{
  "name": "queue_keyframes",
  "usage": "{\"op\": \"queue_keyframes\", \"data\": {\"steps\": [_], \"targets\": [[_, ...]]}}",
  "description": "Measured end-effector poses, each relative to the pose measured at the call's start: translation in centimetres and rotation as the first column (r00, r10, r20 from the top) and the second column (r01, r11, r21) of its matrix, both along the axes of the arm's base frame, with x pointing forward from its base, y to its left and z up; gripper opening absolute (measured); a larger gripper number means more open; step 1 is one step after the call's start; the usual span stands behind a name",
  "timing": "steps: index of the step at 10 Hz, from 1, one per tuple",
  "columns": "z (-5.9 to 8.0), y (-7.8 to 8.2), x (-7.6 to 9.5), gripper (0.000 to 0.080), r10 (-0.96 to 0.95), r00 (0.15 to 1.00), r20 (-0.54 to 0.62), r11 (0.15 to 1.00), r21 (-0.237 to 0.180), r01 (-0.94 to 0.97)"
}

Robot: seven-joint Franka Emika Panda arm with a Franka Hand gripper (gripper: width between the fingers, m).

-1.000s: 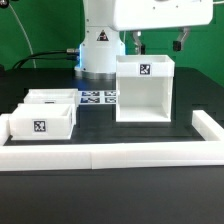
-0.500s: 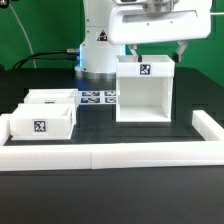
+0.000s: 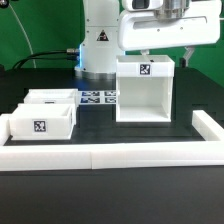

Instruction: Assemble drawer

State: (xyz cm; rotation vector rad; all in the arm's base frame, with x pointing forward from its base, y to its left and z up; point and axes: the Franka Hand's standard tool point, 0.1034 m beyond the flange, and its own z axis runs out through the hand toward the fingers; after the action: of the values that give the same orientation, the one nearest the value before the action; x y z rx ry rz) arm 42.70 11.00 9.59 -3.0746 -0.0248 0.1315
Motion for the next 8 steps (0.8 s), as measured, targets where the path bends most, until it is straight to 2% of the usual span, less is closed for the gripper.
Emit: {"op": "queue_keyframes", "data": {"steps": [1, 2, 3, 4, 8], "targets": [[0.0, 0.0, 0.0, 0.0444, 0.0, 1.0, 0.0, 1.0, 0.0, 0.0], [0.0, 0.0, 0.0, 0.0242, 0.0, 1.0, 0.0, 1.0, 0.0, 0.0], [0.0, 0.0, -0.01, 0.009, 0.0, 1.0, 0.0, 1.0, 0.0, 0.0], [0.02, -0.01, 0.02, 0.0037, 0.001, 1.0, 0.001, 1.0, 0.0, -0.001], [0.03, -0.01, 0.04, 0.0037, 0.0, 1.0, 0.001, 1.0, 0.0, 0.0]]}}
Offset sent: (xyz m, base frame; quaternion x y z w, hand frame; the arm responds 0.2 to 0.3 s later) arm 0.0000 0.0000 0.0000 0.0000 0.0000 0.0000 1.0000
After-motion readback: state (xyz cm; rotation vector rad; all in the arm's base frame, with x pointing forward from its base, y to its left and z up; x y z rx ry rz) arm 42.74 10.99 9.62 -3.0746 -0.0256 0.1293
